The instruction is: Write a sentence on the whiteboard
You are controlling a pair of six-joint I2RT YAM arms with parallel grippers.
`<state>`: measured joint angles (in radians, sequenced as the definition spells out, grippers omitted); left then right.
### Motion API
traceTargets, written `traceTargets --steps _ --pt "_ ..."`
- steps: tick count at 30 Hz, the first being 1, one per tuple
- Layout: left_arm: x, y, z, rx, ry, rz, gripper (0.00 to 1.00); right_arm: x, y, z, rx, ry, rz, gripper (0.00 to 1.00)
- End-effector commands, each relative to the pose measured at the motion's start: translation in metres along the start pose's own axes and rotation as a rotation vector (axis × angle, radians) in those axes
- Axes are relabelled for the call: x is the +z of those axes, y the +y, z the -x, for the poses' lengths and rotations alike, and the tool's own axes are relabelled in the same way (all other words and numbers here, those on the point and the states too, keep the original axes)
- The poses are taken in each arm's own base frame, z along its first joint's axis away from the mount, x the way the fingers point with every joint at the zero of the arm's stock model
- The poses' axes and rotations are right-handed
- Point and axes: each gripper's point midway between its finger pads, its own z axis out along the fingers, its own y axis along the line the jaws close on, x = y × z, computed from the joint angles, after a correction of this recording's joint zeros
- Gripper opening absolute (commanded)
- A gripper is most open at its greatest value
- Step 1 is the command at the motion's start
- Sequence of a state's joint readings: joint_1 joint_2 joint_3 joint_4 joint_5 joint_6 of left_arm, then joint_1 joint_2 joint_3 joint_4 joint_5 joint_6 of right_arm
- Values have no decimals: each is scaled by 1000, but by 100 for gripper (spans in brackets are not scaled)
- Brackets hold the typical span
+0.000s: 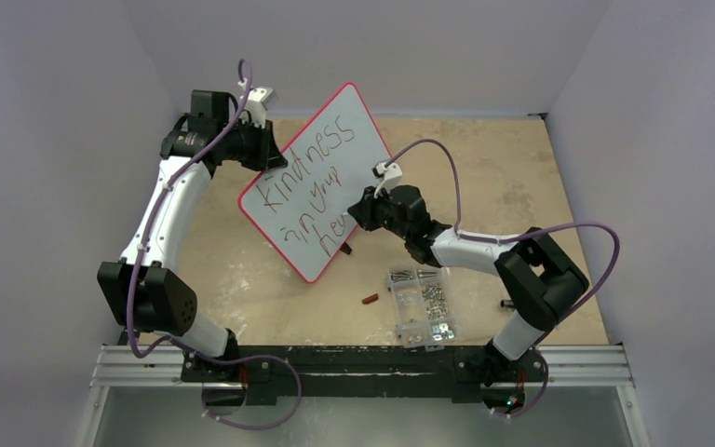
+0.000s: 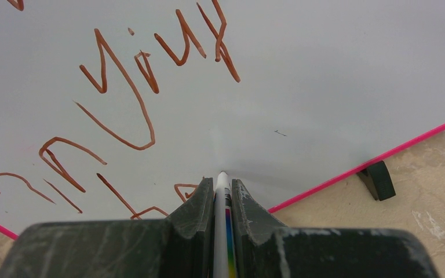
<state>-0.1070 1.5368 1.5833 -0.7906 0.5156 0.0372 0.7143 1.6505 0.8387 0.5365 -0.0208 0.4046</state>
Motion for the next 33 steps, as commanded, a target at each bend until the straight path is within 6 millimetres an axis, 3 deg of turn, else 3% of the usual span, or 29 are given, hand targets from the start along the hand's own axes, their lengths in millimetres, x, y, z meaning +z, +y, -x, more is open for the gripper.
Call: traceTargets --steps 1,6,14,24,33 --pt "-6 18 -4 64 10 103 0 7 30 10 15 -39 104 0" --pt "-6 18 -4 65 9 103 0 6 36 8 8 -39 126 0" --pt "-6 18 -3 65 8 104 0 5 30 4 4 -35 100 0" --pt "-6 19 -4 63 11 104 0 6 -5 6 13 -28 -36 0" --pt "-6 18 -4 64 11 103 0 6 -19 -1 20 -13 -76 0"
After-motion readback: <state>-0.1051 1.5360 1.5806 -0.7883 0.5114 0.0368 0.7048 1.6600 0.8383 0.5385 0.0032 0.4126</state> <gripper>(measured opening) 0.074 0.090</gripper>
